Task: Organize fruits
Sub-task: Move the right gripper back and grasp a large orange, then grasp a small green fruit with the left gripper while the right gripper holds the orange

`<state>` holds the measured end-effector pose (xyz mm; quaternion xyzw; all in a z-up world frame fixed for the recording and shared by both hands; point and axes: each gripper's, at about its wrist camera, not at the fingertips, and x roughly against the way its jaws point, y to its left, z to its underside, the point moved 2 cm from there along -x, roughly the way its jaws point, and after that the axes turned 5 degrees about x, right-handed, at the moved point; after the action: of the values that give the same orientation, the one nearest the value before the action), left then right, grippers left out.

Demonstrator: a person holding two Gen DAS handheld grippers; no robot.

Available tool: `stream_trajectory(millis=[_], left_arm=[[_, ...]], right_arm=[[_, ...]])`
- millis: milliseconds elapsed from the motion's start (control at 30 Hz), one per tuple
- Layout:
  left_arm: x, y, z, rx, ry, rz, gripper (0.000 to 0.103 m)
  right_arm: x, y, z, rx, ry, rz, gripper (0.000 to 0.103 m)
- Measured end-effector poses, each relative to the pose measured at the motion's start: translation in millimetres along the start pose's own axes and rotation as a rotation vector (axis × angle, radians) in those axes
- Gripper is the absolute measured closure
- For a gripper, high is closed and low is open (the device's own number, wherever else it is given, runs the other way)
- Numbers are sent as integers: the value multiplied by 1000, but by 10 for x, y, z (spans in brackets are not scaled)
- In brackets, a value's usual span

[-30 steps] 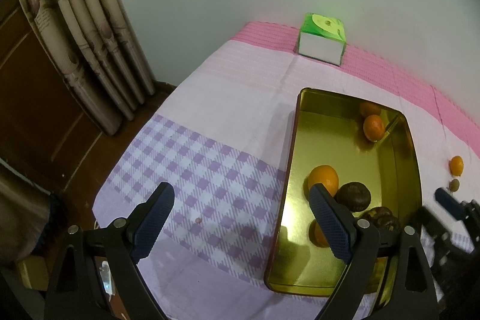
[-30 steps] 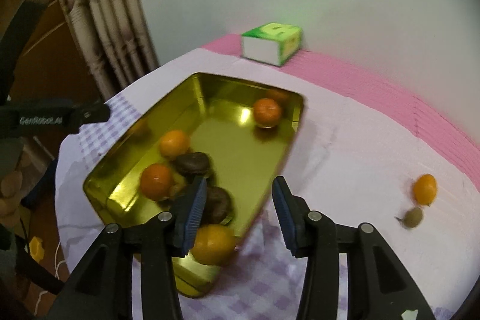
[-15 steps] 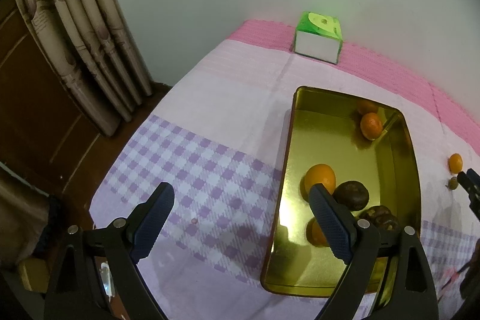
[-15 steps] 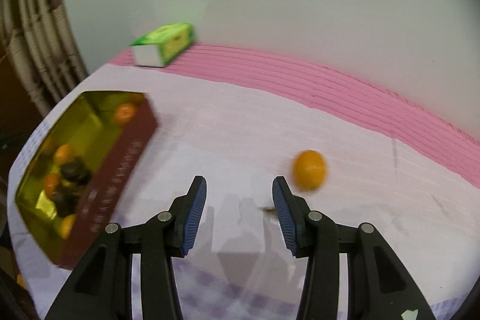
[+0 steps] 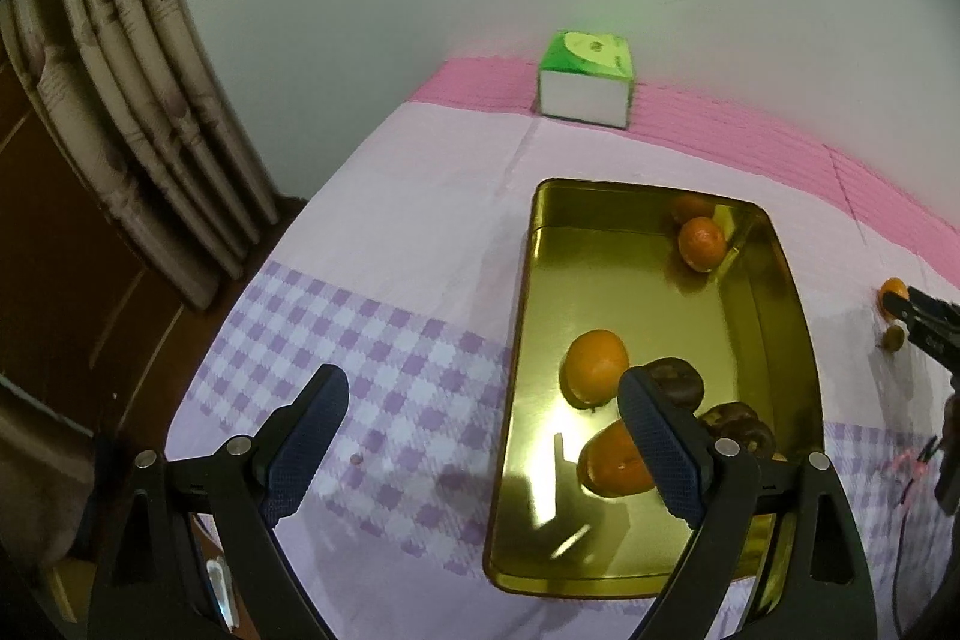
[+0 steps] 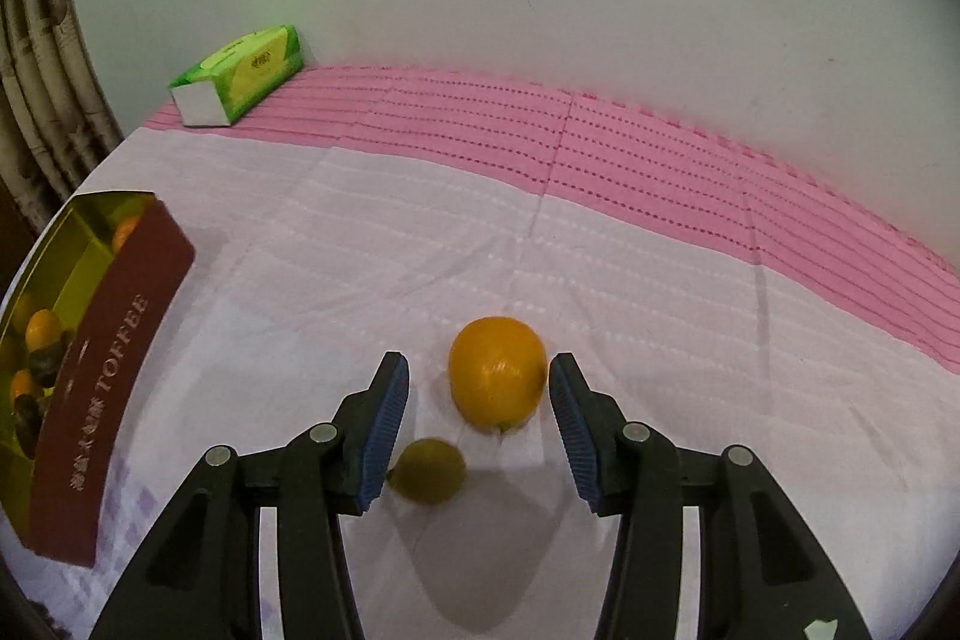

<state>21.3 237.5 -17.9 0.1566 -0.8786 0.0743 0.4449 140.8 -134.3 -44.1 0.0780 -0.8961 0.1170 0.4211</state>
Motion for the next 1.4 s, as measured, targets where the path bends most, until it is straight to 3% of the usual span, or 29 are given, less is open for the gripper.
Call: stream_trajectory(millis=[233, 500, 1033, 1400], left_arm=[[-1, -144, 14, -42, -3, 1, 12], [80, -536, 1, -107, -8, 33, 12], [109, -2273, 187, -363, 27, 268, 12], [-190, -2972, 224, -431, 56, 302, 15]], right_arm=[[-122, -76, 15, -12, 15, -31, 68], [-15, -241, 150, -55, -18, -18, 69], [485, -930, 859, -190, -47, 104, 69], [582, -1049, 1056, -217, -68, 118, 69]])
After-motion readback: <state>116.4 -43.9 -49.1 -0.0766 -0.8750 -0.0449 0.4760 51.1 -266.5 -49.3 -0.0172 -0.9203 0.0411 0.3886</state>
